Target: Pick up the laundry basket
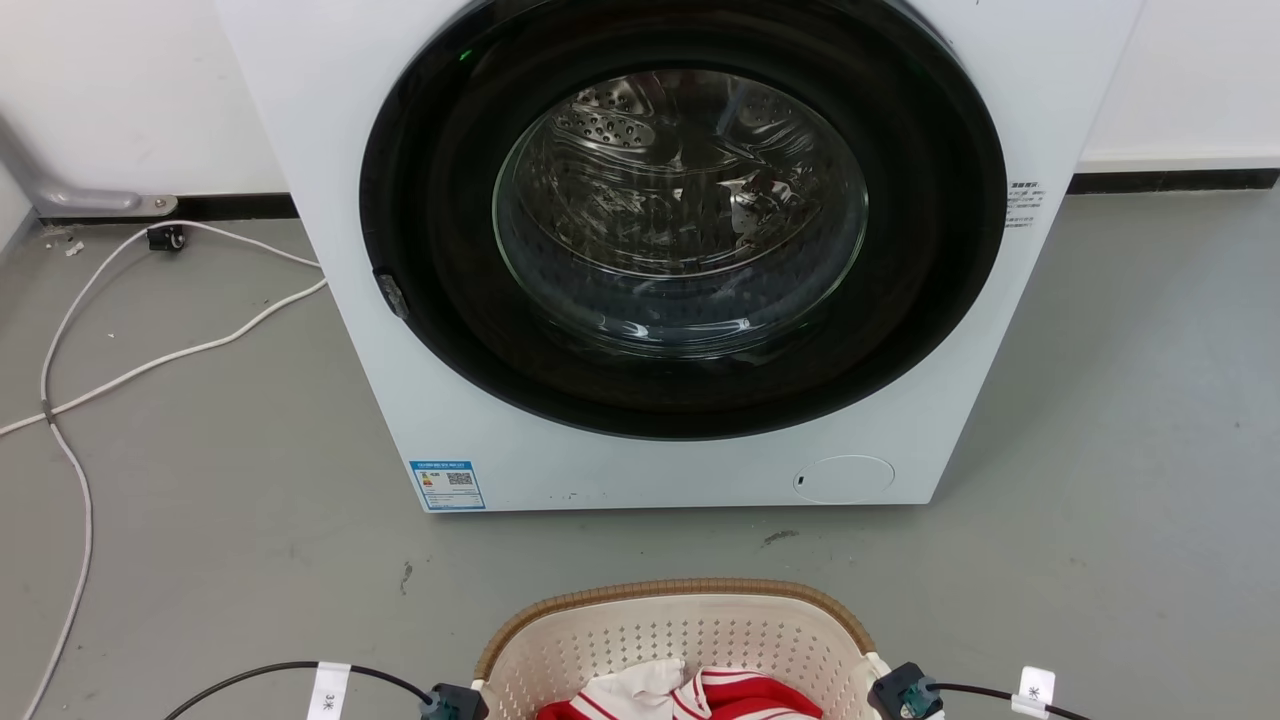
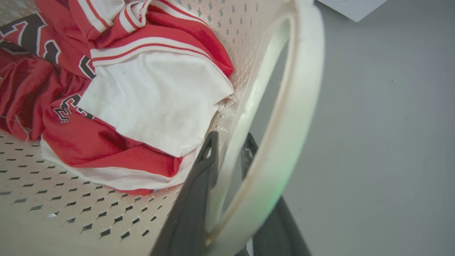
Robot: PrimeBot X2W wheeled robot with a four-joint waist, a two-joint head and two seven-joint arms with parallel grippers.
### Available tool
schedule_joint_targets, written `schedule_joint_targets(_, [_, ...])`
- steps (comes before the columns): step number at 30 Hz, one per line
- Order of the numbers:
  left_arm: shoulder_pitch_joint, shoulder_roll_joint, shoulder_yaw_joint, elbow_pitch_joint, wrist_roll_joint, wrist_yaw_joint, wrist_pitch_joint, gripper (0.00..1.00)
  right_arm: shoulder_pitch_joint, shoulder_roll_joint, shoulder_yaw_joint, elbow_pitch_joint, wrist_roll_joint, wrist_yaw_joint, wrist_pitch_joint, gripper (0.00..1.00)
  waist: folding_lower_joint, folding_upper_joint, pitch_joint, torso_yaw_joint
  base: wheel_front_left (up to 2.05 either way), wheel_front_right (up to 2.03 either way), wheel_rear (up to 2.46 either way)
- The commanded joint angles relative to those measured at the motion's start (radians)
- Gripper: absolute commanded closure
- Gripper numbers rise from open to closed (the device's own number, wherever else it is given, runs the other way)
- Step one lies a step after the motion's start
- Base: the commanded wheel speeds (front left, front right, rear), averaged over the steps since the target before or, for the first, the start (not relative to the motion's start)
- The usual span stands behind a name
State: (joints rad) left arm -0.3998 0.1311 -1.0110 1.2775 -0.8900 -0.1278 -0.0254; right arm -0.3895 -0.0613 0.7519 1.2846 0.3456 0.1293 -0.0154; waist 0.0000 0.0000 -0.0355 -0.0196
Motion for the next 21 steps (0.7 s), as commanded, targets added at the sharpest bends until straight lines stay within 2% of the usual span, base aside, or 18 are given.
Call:
schedule_joint_targets(1, [-0.027, 0.020, -0.004, 0.001, 0.002, -0.004, -0.013, 1.00, 0.016, -0.021, 0.010, 0.008, -0.001, 0.002, 0.008, 1.00, 0.0000, 0.0000, 0.000, 0.000, 0.00, 0.00, 0.00])
schedule_joint_targets(21, [-0.027, 0.023, -0.036, 0.005, -0.031, -0.004, -0.020, 1.00, 0.021, -0.022, 0.018, 0.008, 0.007, 0.002, 0.005, 1.00, 0.0000, 0.0000, 0.001, 0.000, 0.00, 0.00, 0.00])
